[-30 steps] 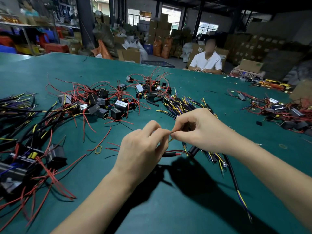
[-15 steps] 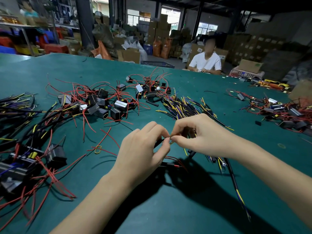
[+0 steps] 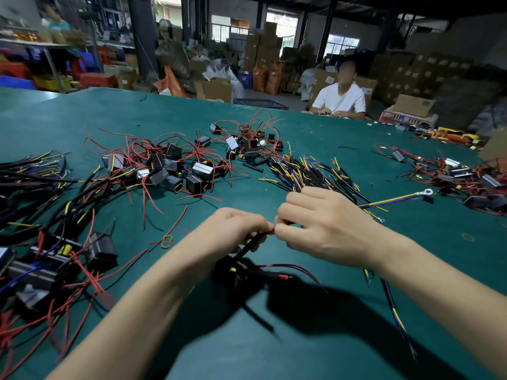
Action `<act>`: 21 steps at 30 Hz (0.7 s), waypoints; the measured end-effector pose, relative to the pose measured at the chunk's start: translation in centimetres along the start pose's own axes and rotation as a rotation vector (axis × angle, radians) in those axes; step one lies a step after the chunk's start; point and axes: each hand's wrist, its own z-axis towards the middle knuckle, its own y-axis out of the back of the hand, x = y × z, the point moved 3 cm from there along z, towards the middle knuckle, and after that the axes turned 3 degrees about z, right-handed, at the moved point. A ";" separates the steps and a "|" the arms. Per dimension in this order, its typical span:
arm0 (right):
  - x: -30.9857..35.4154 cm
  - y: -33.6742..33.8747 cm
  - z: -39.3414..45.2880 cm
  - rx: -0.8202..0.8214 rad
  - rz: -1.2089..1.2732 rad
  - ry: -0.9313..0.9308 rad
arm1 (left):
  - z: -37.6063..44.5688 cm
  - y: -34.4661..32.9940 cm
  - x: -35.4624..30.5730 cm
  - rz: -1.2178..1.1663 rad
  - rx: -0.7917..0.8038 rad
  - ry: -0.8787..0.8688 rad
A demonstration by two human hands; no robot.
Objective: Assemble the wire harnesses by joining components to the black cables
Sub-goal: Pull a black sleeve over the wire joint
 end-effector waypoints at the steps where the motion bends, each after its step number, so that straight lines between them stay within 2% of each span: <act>1: 0.0 -0.2 0.1 0.020 0.025 -0.026 | 0.0 0.1 0.2 0.018 0.003 0.014; 2: -0.1 -0.5 0.1 0.052 0.086 -0.092 | 0.0 0.1 0.4 0.068 -0.029 -0.025; 5: -1.3 -0.7 -0.1 0.139 0.491 -0.406 | -0.4 -0.3 -0.1 0.368 -0.212 -0.359; 7: -2.0 -0.7 -0.3 0.145 0.743 -0.547 | -0.9 -0.8 -0.5 0.543 -0.285 -0.517; 11: -2.5 -0.7 -0.4 0.172 0.968 -0.678 | -1.3 -0.9 -0.7 0.749 -0.352 -0.629; 14: -2.5 -0.9 -0.4 0.229 0.967 -0.674 | -1.5 -1.0 -1.2 0.839 -0.364 -0.676; 17: -2.3 -0.9 -0.3 0.240 0.868 -0.610 | -1.4 -1.0 -1.2 0.912 -0.379 -0.698; 19: -2.0 -0.8 -0.4 0.240 0.748 -0.557 | -1.4 -1.0 -1.1 0.846 -0.391 -0.635; 21: -1.4 -0.6 -0.2 0.186 0.480 -0.426 | -1.2 -0.8 -0.7 0.682 -0.397 -0.511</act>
